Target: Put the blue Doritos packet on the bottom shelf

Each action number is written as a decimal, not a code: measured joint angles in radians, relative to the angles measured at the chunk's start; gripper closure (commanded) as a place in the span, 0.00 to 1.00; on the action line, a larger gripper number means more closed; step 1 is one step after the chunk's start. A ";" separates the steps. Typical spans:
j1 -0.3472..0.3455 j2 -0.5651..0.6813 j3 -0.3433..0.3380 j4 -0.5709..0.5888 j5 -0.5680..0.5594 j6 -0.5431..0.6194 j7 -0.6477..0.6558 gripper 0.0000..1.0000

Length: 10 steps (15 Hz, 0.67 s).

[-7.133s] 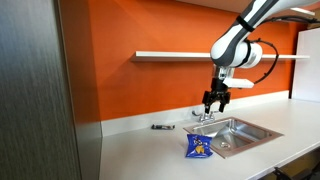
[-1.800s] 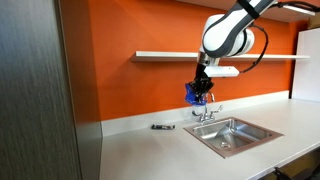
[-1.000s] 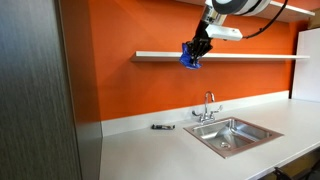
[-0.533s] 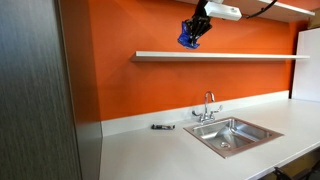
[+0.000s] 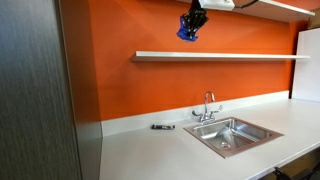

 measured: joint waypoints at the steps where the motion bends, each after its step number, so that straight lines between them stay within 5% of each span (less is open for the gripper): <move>1: -0.002 0.030 0.000 0.030 -0.005 -0.006 0.000 0.99; 10: -0.002 0.305 -0.003 0.281 -0.072 -0.060 0.000 0.99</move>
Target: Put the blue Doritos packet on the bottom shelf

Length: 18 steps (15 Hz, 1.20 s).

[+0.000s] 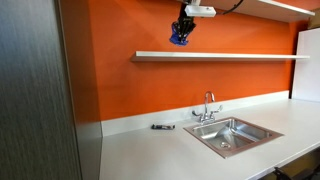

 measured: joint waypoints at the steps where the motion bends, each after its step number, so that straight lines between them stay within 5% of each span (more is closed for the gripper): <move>1: 0.000 0.030 -0.002 0.027 -0.008 -0.002 0.000 0.99; 13: 0.020 0.305 -0.052 0.274 -0.051 -0.003 0.000 0.99; 15: 0.028 0.334 -0.062 0.303 -0.052 -0.006 0.000 0.71; 18: 0.039 0.367 -0.079 0.337 -0.053 -0.007 0.000 0.48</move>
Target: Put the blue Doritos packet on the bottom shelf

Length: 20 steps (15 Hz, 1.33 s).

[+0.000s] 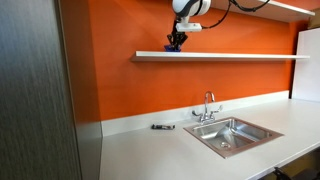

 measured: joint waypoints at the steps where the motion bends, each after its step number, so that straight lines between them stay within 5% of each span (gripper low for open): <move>1: 0.001 0.009 -0.006 0.009 0.000 0.000 0.000 0.42; 7: 0.009 0.028 -0.034 0.032 -0.002 0.000 0.000 0.00; 20: 0.043 -0.061 -0.039 -0.013 -0.028 -0.001 0.010 0.00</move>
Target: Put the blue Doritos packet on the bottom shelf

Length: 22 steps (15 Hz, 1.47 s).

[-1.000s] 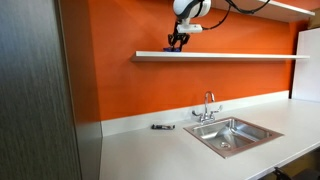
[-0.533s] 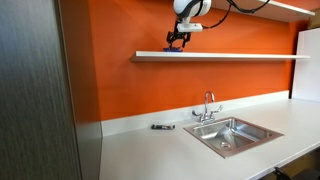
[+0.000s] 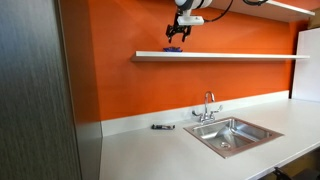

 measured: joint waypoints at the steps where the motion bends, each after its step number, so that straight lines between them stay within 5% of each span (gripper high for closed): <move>1: 0.003 -0.023 0.001 -0.020 -0.012 -0.003 0.008 0.00; 8: 0.007 -0.252 0.043 -0.224 -0.053 -0.069 0.075 0.00; 16: 0.007 -0.559 0.080 -0.542 0.051 -0.165 0.108 0.00; 22: 0.007 -0.660 0.066 -0.798 0.086 -0.153 0.107 0.00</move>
